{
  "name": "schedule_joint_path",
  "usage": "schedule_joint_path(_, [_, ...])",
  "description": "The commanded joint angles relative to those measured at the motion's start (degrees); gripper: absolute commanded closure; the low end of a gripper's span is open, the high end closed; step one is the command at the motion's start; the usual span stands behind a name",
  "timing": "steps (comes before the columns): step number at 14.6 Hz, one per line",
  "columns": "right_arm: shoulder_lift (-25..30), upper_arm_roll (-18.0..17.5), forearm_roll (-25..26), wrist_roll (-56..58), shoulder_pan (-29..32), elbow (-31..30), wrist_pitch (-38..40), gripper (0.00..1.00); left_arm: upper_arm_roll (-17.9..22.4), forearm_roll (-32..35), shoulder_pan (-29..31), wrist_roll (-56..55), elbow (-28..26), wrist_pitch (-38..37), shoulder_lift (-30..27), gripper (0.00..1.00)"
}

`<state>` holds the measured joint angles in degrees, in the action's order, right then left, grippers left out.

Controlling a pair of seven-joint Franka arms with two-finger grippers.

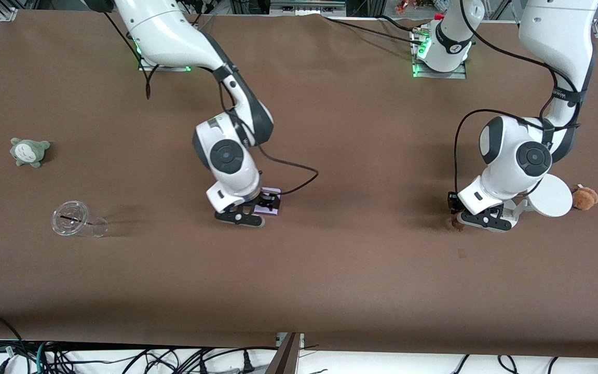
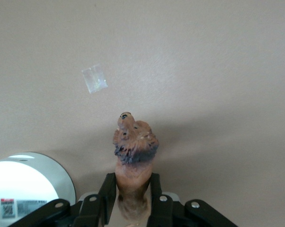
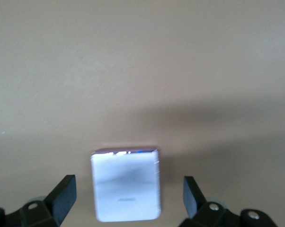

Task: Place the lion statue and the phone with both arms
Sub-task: 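Carry the lion toward the lamp while the right gripper grasps the phone, then set the lion beside the lamp while the right gripper carries the phone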

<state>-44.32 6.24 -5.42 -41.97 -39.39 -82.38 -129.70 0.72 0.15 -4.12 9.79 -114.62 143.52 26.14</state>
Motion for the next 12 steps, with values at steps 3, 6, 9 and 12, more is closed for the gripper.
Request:
schedule_joint_path(3, [-2.87, 0.7, -0.29, -1.71, -1.57, 1.35, -1.08, 0.0, -0.89, 1.17, 1.13, 1.37, 0.45, 5.0, 1.99, 1.0])
schedule_joint_path(6, [-4.37, 0.7, -0.11, -1.1, -1.57, 1.35, -3.18, 0.0, -0.98, -0.75, 1.39, 0.14, 1.32, 5.71, 2.86, 1.0])
schedule_joint_path(9, [-5.77, 0.7, -0.11, -1.27, -1.74, 1.35, -4.59, 0.0, -0.98, -4.28, 1.22, -1.44, 2.03, 5.45, 3.75, 1.0])
schedule_joint_path(12, [-6.48, 0.7, -0.03, -1.27, -2.36, 1.34, -5.21, 0.0, -0.98, -4.37, 1.22, -5.57, 2.3, 5.19, 4.1, 1.0])
